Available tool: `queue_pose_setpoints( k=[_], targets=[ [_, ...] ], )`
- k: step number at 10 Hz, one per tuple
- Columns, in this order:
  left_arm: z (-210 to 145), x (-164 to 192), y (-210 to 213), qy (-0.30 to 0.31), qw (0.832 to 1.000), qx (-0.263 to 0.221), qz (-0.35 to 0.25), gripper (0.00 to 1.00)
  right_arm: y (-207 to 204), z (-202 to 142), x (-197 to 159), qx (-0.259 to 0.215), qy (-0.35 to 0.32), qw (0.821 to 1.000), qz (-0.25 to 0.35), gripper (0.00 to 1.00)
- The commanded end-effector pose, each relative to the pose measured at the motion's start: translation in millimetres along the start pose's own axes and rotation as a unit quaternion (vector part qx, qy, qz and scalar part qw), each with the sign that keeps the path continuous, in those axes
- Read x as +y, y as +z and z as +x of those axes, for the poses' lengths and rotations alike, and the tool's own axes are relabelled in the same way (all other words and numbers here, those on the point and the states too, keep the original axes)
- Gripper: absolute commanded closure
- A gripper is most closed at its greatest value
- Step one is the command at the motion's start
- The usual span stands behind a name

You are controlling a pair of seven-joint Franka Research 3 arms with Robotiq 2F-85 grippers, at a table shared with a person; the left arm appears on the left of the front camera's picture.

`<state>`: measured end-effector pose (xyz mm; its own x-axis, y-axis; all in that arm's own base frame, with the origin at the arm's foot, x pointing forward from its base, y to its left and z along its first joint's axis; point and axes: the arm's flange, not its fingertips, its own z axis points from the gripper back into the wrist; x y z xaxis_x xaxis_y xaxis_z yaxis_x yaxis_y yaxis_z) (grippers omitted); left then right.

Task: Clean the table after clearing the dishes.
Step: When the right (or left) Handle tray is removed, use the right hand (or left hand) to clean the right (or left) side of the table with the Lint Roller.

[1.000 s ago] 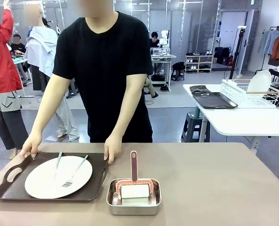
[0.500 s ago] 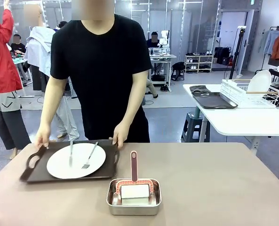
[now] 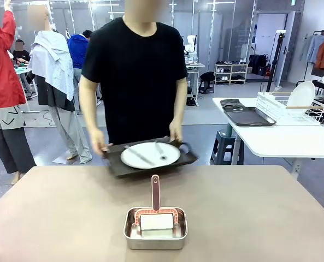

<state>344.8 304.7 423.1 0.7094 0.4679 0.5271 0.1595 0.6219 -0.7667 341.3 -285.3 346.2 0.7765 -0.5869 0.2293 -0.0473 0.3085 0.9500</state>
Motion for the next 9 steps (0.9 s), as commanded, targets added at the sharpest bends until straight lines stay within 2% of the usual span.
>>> queue_pose_setpoints(
  k=[1, 5, 7, 8, 9],
  targets=[
    [1, -1, 3, -0.001, 1.000, -0.001, -0.005, 0.00, 0, -2, 2, -0.002, 0.002, 1.000, -0.002, 0.00],
    [0, 0, 0, 0.000, 1.000, 0.000, 0.000, 0.00, 0, -2, 2, -0.002, 0.002, 1.000, -0.002, 0.00],
    [38, -64, -31, -0.125, 0.991, 0.046, 0.001, 0.00, 0, -2, 2, -0.002, 0.002, 1.000, -0.002, 0.00],
    [55, -109, -66, -0.190, 0.978, 0.083, 0.002, 0.00, 0, -2, 2, -0.002, 0.002, 1.000, -0.002, 0.00],
    [59, -168, -120, -0.271, 0.950, 0.157, -0.002, 0.00, 0, -2, 2, -0.002, 0.002, 1.000, -0.002, 0.00]
  ],
)
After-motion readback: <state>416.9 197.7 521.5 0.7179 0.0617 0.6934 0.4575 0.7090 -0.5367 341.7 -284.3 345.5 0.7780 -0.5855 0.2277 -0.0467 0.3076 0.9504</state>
